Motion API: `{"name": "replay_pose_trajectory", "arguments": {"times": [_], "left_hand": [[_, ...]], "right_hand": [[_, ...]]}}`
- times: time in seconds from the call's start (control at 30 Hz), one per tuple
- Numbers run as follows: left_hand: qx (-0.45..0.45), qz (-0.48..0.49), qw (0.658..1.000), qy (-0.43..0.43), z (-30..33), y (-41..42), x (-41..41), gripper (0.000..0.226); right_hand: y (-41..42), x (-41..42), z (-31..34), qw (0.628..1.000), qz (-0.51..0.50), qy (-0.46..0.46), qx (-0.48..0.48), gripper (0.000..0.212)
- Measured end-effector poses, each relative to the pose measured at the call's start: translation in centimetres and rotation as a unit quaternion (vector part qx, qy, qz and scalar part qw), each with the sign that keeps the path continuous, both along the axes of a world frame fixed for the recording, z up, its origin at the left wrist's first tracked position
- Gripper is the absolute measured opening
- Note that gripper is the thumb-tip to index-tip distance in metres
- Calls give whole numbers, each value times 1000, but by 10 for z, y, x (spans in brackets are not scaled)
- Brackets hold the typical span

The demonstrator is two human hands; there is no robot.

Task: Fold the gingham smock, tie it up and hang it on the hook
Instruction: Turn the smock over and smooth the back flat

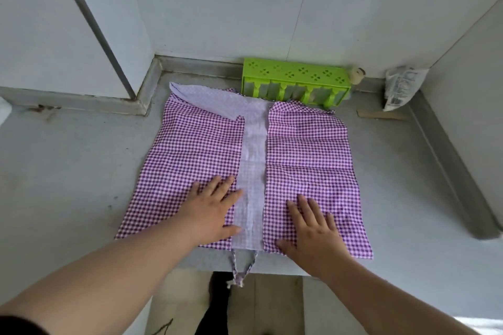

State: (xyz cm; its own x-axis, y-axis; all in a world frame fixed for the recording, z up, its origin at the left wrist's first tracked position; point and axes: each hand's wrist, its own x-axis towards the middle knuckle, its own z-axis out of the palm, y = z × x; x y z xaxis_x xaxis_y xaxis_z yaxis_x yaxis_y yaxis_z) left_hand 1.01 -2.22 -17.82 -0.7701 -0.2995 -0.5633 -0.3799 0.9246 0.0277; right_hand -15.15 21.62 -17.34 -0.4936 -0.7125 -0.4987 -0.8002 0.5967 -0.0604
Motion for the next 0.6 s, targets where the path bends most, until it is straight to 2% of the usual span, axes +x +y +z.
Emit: {"name": "replay_pose_trajectory", "arguments": {"times": [0.13,0.23,0.3,0.37,0.43,0.5,0.6], "left_hand": [[-2,36,999,-7,-4,8,-8,104],[25,43,998,35,2,6,-1,107],[26,20,997,64,7,0,14,111],[12,-24,998,58,12,-5,35,113],[-1,-54,998,37,16,-7,52,104],[-3,-52,998,38,22,-3,61,87],[0,-26,999,36,32,6,61,66]], "right_hand": [[3,-3,-7,1000,14,0,22,108],[10,-3,6,999,45,-15,3,115],[19,1,17,998,59,-5,-28,100],[28,6,22,998,51,4,-40,68],[34,8,24,999,30,-1,-43,42],[36,9,24,999,19,1,-46,31],[39,11,25,999,6,1,-45,28]]}}
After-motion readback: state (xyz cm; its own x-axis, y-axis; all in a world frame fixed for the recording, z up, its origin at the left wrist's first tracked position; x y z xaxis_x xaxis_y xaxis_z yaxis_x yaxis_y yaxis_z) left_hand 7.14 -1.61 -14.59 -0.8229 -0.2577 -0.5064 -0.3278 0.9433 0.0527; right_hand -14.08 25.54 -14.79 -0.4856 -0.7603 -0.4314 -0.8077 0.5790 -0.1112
